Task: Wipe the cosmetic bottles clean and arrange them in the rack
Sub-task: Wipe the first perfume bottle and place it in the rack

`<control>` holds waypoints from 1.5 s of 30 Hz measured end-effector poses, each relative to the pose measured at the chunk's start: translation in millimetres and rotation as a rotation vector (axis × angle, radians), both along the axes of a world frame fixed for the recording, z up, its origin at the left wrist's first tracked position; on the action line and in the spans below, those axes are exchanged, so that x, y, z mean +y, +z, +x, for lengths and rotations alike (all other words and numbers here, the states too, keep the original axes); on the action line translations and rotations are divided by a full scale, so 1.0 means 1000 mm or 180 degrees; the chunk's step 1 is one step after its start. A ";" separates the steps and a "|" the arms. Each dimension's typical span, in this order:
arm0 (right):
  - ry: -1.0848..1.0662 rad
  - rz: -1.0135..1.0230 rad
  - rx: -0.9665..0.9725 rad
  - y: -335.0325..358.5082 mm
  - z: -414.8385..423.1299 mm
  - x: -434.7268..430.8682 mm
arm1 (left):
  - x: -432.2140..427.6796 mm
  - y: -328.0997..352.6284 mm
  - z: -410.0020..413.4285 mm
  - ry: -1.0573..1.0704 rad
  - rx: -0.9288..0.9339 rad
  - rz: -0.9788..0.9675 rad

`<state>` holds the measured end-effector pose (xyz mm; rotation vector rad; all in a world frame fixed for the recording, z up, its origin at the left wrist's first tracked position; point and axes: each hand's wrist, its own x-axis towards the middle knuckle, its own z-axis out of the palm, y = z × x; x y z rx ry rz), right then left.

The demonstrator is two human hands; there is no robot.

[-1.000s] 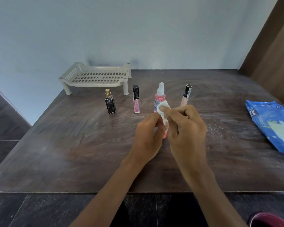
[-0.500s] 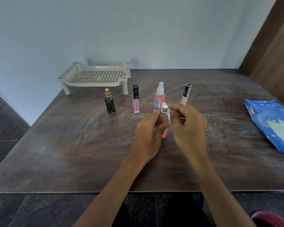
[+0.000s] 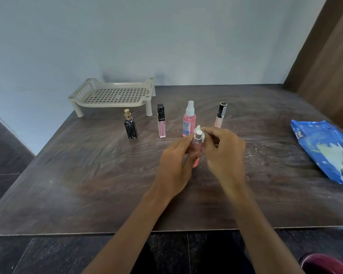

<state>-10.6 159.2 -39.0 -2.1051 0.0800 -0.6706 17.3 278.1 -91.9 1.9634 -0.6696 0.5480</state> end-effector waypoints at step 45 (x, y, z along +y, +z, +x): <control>0.0114 0.2653 0.0474 -0.019 -0.021 0.008 | 0.006 0.019 -0.013 -0.0015 0.0797 -0.1365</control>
